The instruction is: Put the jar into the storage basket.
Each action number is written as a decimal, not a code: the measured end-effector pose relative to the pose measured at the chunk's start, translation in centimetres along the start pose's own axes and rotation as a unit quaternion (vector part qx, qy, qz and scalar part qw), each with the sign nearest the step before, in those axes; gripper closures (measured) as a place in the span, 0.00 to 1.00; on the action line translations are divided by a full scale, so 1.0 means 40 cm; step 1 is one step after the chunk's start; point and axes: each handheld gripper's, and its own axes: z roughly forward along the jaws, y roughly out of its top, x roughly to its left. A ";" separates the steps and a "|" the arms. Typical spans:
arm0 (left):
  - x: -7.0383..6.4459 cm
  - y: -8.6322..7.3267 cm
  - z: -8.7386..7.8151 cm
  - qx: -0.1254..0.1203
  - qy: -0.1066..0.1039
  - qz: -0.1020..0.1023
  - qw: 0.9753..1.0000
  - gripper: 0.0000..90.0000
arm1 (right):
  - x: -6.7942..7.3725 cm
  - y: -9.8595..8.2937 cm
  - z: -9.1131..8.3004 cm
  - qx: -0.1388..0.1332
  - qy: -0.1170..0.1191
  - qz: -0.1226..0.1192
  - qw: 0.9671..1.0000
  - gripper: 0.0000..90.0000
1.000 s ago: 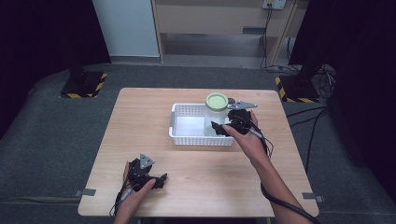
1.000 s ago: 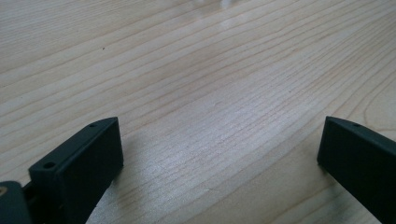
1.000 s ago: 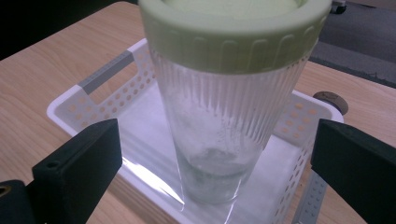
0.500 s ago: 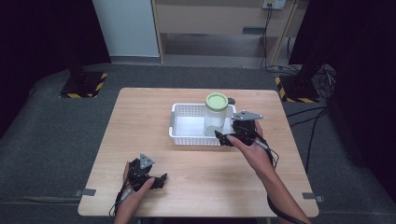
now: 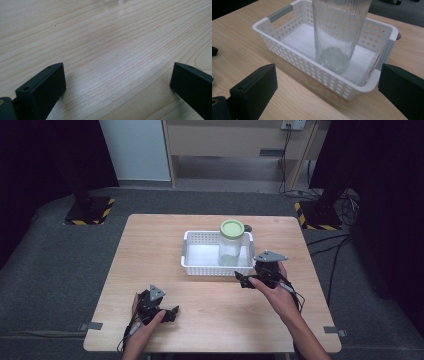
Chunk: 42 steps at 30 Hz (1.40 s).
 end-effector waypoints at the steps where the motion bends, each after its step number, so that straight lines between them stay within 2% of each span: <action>1: 0.000 0.000 0.000 0.000 0.000 0.000 1.000 0.00 | 0.000 -0.006 -0.001 0.000 0.001 -0.001 1.000 0.03; 24: 0.000 0.000 0.000 0.000 0.000 0.000 1.000 0.00 | -0.020 -0.106 -0.030 0.015 -0.006 0.000 1.000 0.03; 37: 0.000 0.000 0.000 0.000 0.000 0.000 1.000 0.00 | -0.034 -0.155 -0.044 0.024 -0.011 0.011 1.000 0.03; 42: 0.000 0.000 0.000 0.000 0.000 0.000 1.000 0.00 | -0.034 -0.173 -0.050 0.028 -0.013 0.005 1.000 0.03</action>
